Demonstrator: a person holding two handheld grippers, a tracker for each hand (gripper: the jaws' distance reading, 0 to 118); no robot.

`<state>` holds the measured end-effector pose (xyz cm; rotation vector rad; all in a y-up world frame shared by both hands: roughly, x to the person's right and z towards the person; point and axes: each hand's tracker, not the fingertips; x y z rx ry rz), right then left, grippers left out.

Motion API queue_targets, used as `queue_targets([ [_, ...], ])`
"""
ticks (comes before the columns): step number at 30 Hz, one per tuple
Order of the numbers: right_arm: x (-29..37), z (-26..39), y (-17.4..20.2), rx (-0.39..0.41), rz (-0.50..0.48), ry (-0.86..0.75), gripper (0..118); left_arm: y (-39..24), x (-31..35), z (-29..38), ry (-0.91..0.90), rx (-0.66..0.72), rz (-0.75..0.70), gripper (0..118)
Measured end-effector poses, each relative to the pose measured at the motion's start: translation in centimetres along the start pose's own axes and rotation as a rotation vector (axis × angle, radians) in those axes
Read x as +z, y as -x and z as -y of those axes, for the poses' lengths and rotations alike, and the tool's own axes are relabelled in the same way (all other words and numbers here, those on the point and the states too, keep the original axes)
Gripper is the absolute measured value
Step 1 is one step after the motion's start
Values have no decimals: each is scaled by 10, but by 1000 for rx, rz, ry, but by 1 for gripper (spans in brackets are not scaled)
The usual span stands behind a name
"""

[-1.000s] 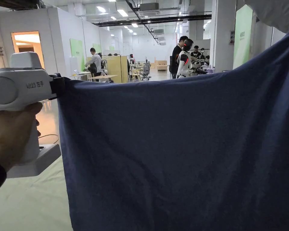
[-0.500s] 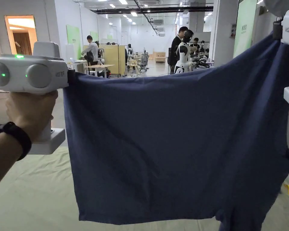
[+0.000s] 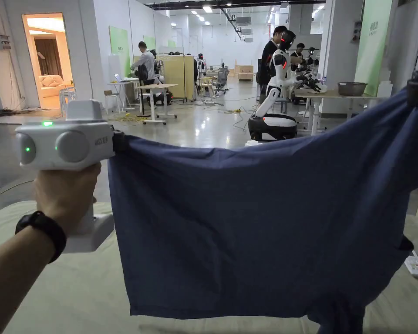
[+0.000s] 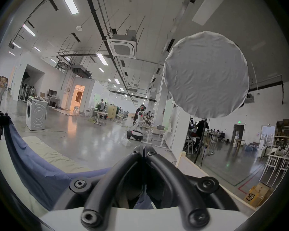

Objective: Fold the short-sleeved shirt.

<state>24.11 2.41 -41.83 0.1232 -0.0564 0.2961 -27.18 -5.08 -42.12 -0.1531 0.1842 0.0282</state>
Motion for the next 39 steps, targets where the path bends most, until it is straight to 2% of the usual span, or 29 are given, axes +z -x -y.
queue_targets([
  [2,16,24,-3,-38,-27,60,2,2,8,23,46,-35,29,6],
  [4,35,46,-3,-92,-60,108,2,4,19,45,79,-33,40,6],
  [5,48,57,-4,-85,-71,84,2,5,28,59,115,-27,45,6],
  [6,60,70,-4,-113,-100,129,2,7,40,73,105,6,50,6],
  [7,75,81,-4,-109,-95,115,2,10,50,85,122,15,72,6],
  [8,87,90,-4,-84,-134,110,2,14,62,97,128,42,88,6],
  [9,106,103,-4,-140,-182,151,2,18,75,111,111,76,95,6],
  [10,121,113,-5,-141,-189,133,2,23,86,122,129,75,115,6],
  [11,136,119,-5,-103,-176,123,2,25,100,135,129,57,125,6],
  [12,153,133,-8,-168,-189,180,2,26,115,148,128,18,134,6],
  [13,169,142,-12,-171,-184,147,2,28,129,160,131,-25,165,6],
  [15,204,171,-16,-264,-208,252,2,33,163,187,76,-24,187,6],
  [16,221,176,-17,-205,-191,189,2,34,173,198,128,-36,194,6],
  [17,243,186,-15,-204,-188,196,2,37,186,214,135,-28,189,6],
  [18,263,202,-15,-286,-182,251,2,46,196,236,159,-5,199,6],
  [19,278,212,-16,-295,-186,255,2,50,204,252,207,38,194,6],
  [20,296,228,-15,-346,-175,323,2,55,215,269,217,98,184,6],
  [21,313,244,-18,-327,-170,304,2,61,226,286,231,142,190,6],
  [24,350,278,-14,-300,-176,395,2,71,252,332,277,114,174,6],
  [26,372,297,-4,-353,-210,552,2,81,266,356,334,162,163,6],
  [27,377,303,-2,-295,-189,554,3,87,277,368,301,167,157,6],
  [29,390,316,4,-284,-171,591,2,94,281,385,403,179,150,6],
  [30,390,324,3,-309,-186,603,3,94,285,393,416,177,136,6],
  [31,391,337,4,-396,-189,701,2,96,286,400,409,176,148,6],
  [32,390,343,7,-372,-164,679,2,99,285,408,434,183,157,6],
  [33,392,351,11,-353,-174,691,3,98,281,415,495,188,164,6],
  [37,386,378,19,-324,-208,759,3,100,275,434,534,149,180,7],
  [38,387,383,20,-322,-197,767,3,104,275,439,557,148,188,11],
  [39,387,388,19,-331,-203,781,3,108,275,442,572,158,171,28],
])
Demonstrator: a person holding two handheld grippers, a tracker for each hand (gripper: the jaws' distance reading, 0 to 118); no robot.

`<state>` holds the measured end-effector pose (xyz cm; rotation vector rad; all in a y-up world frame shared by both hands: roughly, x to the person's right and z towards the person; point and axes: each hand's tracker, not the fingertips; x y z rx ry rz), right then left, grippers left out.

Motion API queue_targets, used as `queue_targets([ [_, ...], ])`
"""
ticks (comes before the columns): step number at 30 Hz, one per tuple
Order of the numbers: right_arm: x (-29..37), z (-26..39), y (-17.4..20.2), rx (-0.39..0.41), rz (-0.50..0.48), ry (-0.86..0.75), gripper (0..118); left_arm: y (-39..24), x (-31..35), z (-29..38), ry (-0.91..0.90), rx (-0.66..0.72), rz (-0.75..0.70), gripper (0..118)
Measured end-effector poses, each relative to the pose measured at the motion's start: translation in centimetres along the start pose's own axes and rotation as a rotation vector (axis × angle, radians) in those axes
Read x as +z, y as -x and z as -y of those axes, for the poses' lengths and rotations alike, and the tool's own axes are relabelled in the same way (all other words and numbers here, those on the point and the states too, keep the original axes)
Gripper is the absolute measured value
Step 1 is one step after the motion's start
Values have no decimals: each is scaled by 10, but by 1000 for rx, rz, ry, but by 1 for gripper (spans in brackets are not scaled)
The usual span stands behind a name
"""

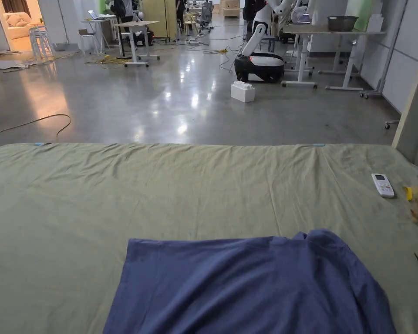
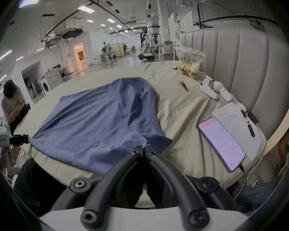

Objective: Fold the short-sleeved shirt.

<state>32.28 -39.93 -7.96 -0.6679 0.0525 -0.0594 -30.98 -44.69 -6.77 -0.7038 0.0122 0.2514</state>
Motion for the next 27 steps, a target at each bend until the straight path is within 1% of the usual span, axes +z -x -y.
queue_targets([
  [1,-3,3,-3,-4,-24,37,3,4,1,2,10,23,-26,46],
  [2,-3,6,-4,-6,-29,68,12,9,3,4,16,51,-48,67],
  [3,-2,10,-5,12,-18,78,43,12,9,3,16,69,-62,86],
  [4,0,13,-5,35,-5,95,70,15,16,3,4,80,-65,92],
  [5,4,16,-4,44,11,92,86,16,27,2,-17,85,-73,92],
  [6,11,19,-4,47,15,77,88,15,39,1,-32,94,-85,92],
  [7,19,19,-4,45,17,54,86,13,50,-3,-51,61,-97,92],
  [9,37,16,-3,-2,17,13,86,2,78,-10,-93,-17,-114,92],
  [10,50,12,2,-28,22,-41,87,-9,94,-14,-132,-81,-142,92],
  [12,74,4,13,-53,13,-125,87,-31,122,-22,-204,-152,-169,92],
  [14,97,-8,31,-67,6,-211,87,-59,158,-29,-316,-133,-183,92],
  [16,123,-19,51,-61,-17,-316,87,-82,185,-37,-421,-131,-147,92],
  [17,135,-26,62,-39,-31,-358,87,-96,198,-40,-465,-125,-139,92],
  [19,151,-38,82,8,-50,-424,87,-121,218,-45,-555,-161,-174,92],
  [21,168,-48,98,78,-85,-484,87,-140,232,-51,-594,-250,-173,91],
  [23,178,-57,111,123,-100,-514,87,-153,243,-58,-626,-330,-181,91],
  [24,183,-61,117,149,-114,-532,87,-160,248,-60,-646,-361,-208,90],
  [26,189,-65,122,160,-122,-528,87,-171,258,-61,-682,-405,-241,90],
  [27,191,-66,125,167,-115,-537,87,-174,260,-61,-691,-411,-229,88],
])
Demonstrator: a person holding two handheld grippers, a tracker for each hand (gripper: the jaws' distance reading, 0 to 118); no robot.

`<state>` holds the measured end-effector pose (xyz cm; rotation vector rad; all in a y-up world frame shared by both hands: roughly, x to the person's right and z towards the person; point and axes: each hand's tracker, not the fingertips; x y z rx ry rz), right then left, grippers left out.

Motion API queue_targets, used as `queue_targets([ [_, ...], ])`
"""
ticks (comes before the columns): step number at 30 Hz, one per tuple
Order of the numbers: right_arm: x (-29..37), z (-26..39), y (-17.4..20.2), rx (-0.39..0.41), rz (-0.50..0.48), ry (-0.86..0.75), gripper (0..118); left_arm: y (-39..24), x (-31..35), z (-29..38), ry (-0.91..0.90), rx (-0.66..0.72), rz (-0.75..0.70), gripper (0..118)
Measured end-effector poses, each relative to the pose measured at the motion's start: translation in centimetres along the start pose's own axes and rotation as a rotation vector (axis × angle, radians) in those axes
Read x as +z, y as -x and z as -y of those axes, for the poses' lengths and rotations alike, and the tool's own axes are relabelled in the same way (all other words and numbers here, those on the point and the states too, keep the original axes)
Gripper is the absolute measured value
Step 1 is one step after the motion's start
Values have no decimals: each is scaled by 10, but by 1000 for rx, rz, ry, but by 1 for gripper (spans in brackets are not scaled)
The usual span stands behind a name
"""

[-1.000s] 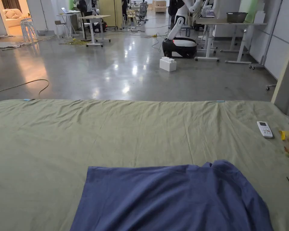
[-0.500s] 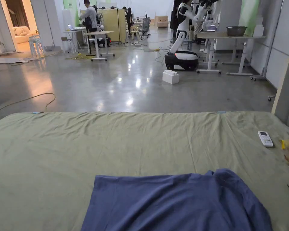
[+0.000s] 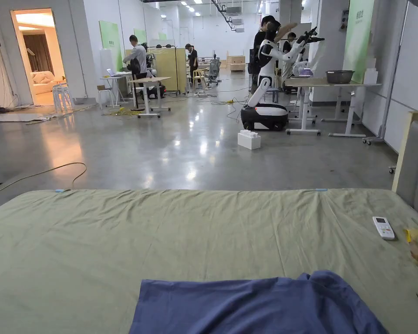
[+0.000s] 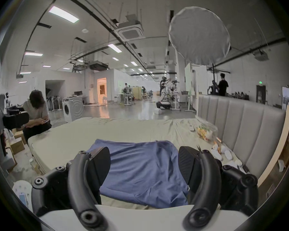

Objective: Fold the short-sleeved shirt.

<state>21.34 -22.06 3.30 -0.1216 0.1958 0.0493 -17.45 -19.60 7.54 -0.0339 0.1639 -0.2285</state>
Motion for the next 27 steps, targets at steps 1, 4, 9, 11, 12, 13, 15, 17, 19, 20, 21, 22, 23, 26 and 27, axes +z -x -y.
queue_targets([
  [1,2,-2,2,10,1,-12,86,-2,2,-2,-9,-3,9,83],
  [4,4,0,2,27,-25,-62,73,-5,4,-7,-8,6,56,39],
  [9,4,2,-2,4,-2,-62,4,-5,-1,-4,32,66,102,3],
  [11,7,2,-4,11,25,-89,0,-2,-5,-2,45,102,87,0],
  [12,7,2,-4,11,20,-66,0,-1,-4,-3,50,109,82,0],
  [13,5,5,-6,-39,10,-4,0,-1,-4,-3,50,113,71,0],
  [15,7,1,-5,-3,28,-51,0,3,-5,-3,53,136,78,0],
  [17,5,2,-8,-64,28,-8,0,3,-4,-3,49,140,76,0],
  [19,6,-1,-9,-53,26,-37,0,4,-5,-2,51,135,85,0],
  [20,5,0,-10,-81,23,-25,0,3,-5,-2,46,134,86,0],
  [21,5,2,-10,-93,25,-16,0,4,-5,-2,48,136,92,0],
  [22,5,1,-10,-83,26,-26,0,5,-6,-2,50,140,95,0],
  [23,5,1,-9,-86,24,-21,0,7,-6,-1,51,144,97,0],
  [26,5,1,-6,-63,15,-14,0,13,-9,4,59,180,116,0],
  [27,4,1,-4,-65,10,1,0,15,-9,7,63,197,130,0],
])
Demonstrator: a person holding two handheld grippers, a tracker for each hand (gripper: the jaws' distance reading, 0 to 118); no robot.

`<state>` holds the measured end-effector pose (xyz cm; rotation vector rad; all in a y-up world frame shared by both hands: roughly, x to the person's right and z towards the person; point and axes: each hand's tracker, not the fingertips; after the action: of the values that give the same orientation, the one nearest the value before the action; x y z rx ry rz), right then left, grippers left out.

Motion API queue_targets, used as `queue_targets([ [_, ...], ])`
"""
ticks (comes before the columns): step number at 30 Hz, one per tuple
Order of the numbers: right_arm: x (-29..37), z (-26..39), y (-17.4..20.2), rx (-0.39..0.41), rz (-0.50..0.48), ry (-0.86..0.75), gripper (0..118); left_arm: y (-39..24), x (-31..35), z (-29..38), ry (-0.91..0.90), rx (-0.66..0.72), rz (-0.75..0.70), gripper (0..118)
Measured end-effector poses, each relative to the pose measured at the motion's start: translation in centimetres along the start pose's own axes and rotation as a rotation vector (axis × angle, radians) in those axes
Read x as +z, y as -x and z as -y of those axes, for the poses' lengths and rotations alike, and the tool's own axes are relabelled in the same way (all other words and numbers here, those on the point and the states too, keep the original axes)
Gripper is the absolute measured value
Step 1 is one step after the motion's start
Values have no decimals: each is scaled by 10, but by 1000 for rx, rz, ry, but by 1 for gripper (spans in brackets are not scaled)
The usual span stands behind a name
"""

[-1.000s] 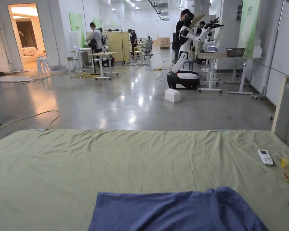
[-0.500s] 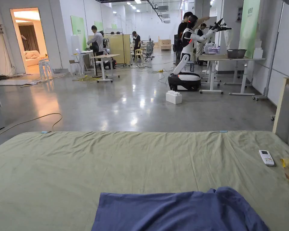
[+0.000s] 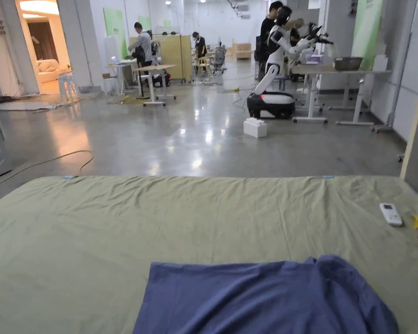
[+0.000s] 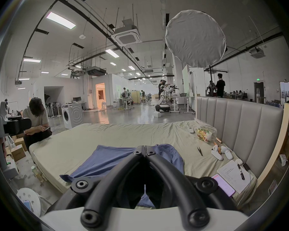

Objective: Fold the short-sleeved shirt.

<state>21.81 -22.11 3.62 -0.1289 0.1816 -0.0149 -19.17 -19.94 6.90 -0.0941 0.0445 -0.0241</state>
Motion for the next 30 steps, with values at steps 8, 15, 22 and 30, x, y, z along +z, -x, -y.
queue_targets([
  [8,-4,19,10,-3,-25,87,0,37,-23,58,148,89,5,9],
  [15,-15,38,9,-21,-31,205,0,69,-71,150,334,166,-16,73],
  [22,-19,45,4,-72,-2,260,0,82,-130,226,478,150,2,73],
  [30,-15,64,-5,-100,34,295,0,78,-167,255,593,148,20,25],
])
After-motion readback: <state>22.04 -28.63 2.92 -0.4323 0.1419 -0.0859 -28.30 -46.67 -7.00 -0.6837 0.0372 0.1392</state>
